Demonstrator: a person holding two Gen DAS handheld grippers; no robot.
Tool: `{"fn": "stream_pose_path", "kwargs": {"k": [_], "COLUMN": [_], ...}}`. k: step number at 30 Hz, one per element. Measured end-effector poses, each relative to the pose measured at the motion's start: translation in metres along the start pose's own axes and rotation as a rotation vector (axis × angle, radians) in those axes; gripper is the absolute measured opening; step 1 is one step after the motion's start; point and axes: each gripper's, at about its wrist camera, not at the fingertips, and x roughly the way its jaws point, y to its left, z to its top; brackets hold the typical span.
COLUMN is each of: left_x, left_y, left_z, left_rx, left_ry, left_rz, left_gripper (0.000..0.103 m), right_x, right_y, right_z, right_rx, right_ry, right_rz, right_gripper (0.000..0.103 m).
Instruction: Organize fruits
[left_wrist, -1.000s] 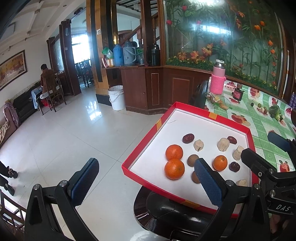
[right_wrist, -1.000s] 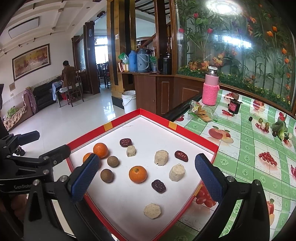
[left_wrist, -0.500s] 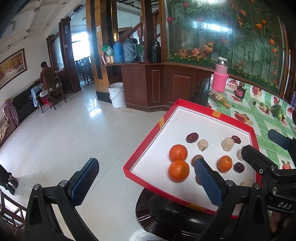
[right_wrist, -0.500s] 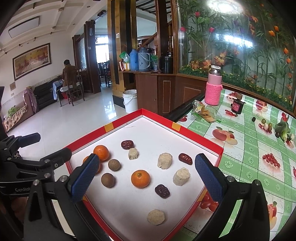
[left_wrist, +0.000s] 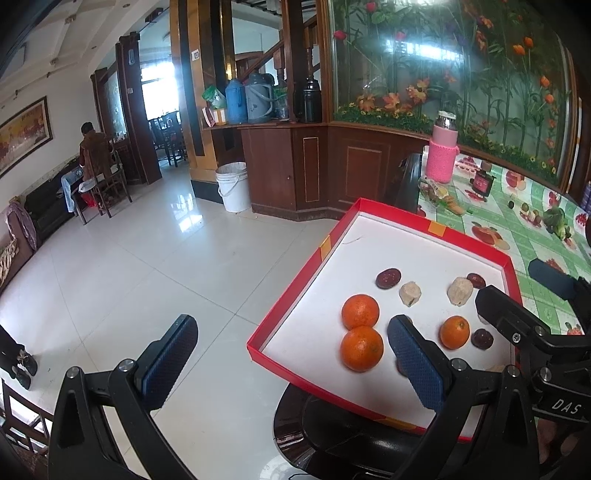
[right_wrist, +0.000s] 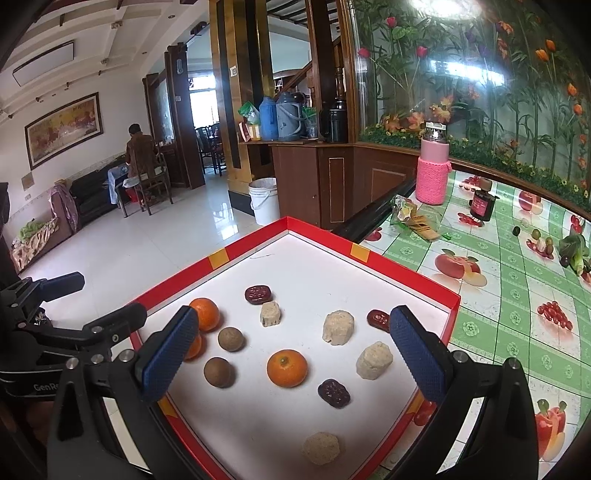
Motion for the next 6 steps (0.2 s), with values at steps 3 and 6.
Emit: {"fn": "stream_pose_path", "kwargs": {"k": [3,6], "left_x": [-0.003,-0.005], "left_y": [-0.001,-0.007], "left_z": [0.004,0.004], "left_rx": [-0.022,-0.025], "left_ry": [-0.014,-0.008], "left_rz": [-0.017,-0.026], "left_gripper": [0.103,0.103], "right_x": [0.0,0.0], "right_y": [-0.005,-0.016], "right_z": [0.002,0.003], "right_rx": [0.034,0.094], "right_ry": [-0.004,-0.001], "right_rz": [0.028,0.031], "right_gripper": [0.103,0.103]}}
